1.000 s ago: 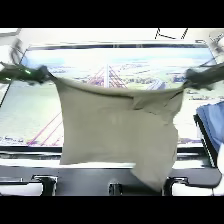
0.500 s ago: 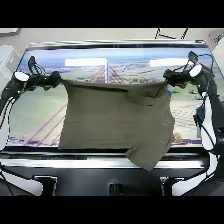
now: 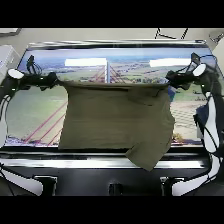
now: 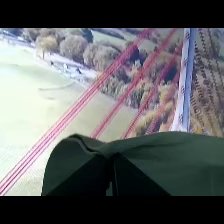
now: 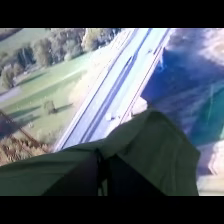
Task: Fold the clothes and pants, and hang the long-sleeved shirts on hangers.
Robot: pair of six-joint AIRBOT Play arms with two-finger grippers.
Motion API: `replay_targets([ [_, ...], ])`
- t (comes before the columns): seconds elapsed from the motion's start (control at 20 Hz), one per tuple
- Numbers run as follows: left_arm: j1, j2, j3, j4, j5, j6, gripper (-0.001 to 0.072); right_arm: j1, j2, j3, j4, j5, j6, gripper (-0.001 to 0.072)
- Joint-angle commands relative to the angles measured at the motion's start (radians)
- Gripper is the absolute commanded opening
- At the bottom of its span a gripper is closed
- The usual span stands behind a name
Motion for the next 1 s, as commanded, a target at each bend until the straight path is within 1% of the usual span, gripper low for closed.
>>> replay_targets([
  [0.0, 0.045, 0.016, 0.024, 0.119, -0.39, 0.012, 0.002, -0.006, 0.062, -0.007, -0.089, 0.406, -0.026, 0.0044],
  [0.05, 0.039, 0.016, 0.001, 0.179, -0.432, -0.016, 0.002, 0.005, 0.062, -0.039, -0.1, 0.488, -0.028, 0.0044],
  [0.1, 0.032, 0.016, -0.037, 0.215, -0.454, -0.035, 0.002, 0.015, 0.062, -0.086, -0.1, 0.516, -0.034, 0.0044],
  [0.15, 0.024, 0.016, -0.082, 0.22, -0.462, -0.035, 0.002, 0.028, 0.062, -0.144, -0.1, 0.52, -0.036, 0.0044],
  [0.3, 0.013, 0.016, -0.163, 0.222, -0.459, -0.026, 0.002, 0.032, 0.061, -0.256, -0.108, 0.463, -0.045, 0.0044],
  [0.5, 0.013, 0.014, -0.188, 0.222, -0.46, -0.026, 0.002, 0.028, 0.06, -0.262, -0.123, 0.399, -0.023, 0.0044],
  [0.9, 0.004, 0.011, -0.268, 0.217, -0.409, -0.027, 0.0022, 0.028, 0.052, -0.262, -0.116, 0.397, -0.003, 0.0045],
  [0.95, 0.0, 0.011, -0.269, 0.214, -0.41, -0.027, 0.0063, 0.027, 0.053, -0.262, -0.115, 0.389, 0.002, 0.0052],
])
